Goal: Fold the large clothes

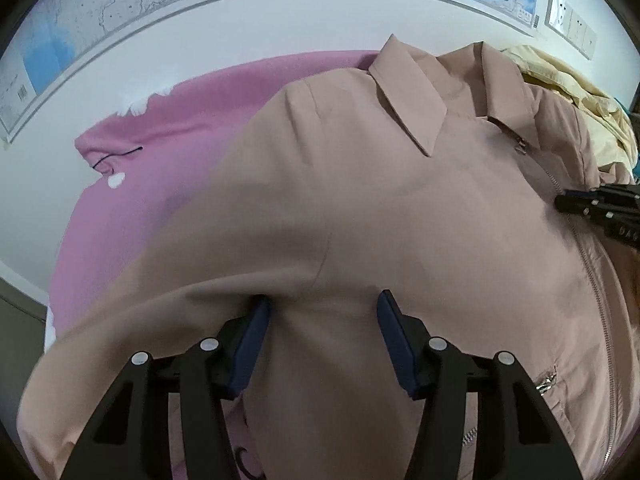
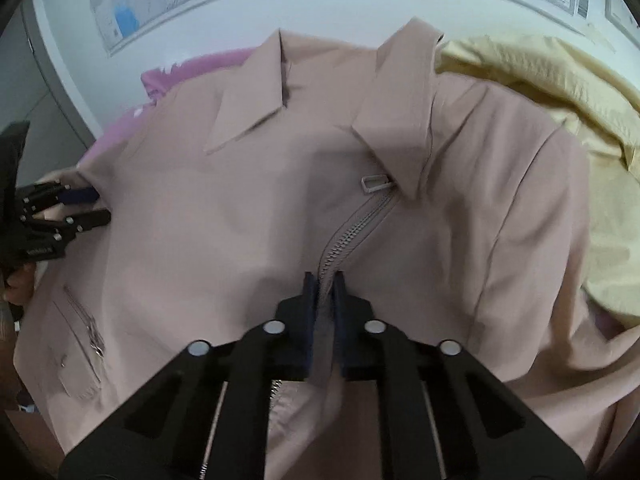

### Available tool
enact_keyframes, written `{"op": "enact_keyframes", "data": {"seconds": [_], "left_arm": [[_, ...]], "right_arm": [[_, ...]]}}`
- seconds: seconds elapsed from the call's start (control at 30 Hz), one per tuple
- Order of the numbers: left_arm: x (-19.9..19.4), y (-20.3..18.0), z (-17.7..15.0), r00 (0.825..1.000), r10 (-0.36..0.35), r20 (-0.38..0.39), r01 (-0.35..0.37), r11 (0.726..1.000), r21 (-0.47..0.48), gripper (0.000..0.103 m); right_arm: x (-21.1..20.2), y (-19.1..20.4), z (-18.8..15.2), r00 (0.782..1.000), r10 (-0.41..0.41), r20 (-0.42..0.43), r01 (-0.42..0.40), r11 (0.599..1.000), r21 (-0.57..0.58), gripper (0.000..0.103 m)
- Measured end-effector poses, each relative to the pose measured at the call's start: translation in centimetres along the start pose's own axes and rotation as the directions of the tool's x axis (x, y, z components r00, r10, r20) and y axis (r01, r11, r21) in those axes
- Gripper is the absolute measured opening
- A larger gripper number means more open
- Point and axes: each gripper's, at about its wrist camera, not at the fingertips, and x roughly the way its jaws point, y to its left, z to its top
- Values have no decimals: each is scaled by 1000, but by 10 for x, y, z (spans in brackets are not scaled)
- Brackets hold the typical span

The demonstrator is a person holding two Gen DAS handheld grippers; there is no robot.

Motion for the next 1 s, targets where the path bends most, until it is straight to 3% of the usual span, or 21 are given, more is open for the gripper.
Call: {"op": "enact_keyframes", "data": {"seconds": [0.1,0.17,0.3,0.37,0.5,0.57,0.67,0.77,0.87,0.97,1.0], "left_arm": [[3,-2,10,1000,14,10,-14,1000,15,54],[1,-1,17,997,71,35,-71,997,17,54],[-2,10,32,990,127,52,-127,992,-10,54],[2,19,38,987,156,46,-154,988,-28,54],[-3,27,31,995,91,40,-88,994,-65,54],[-14,23,23,996,69,63,-66,997,-45,61],[-40,18,6,995,-15,97,16,1000,-14,69],[-50,9,-9,995,-16,100,11,999,51,74],[-38,8,-23,998,25,55,-30,996,85,74],[-21,9,-35,997,82,-9,-81,993,85,77],[-23,14,-38,996,86,14,-87,994,64,78]], "right_arm": [[-11,-10,14,998,19,64,-22,999,43,6],[-15,-14,26,995,26,100,-32,998,56,6],[3,-15,41,995,-19,97,15,999,44,6],[5,-19,43,995,7,97,-14,997,70,6],[10,-20,35,996,-2,84,-3,998,66,11],[13,-20,34,997,20,68,-25,997,78,12],[3,-16,24,997,56,55,-60,996,60,21],[-23,-13,10,994,46,98,-50,998,41,27],[-46,-17,-9,988,93,123,-101,993,57,33],[-42,-18,-41,989,150,14,-150,986,70,53],[-39,-17,-53,990,142,-18,-140,988,71,51]]}}
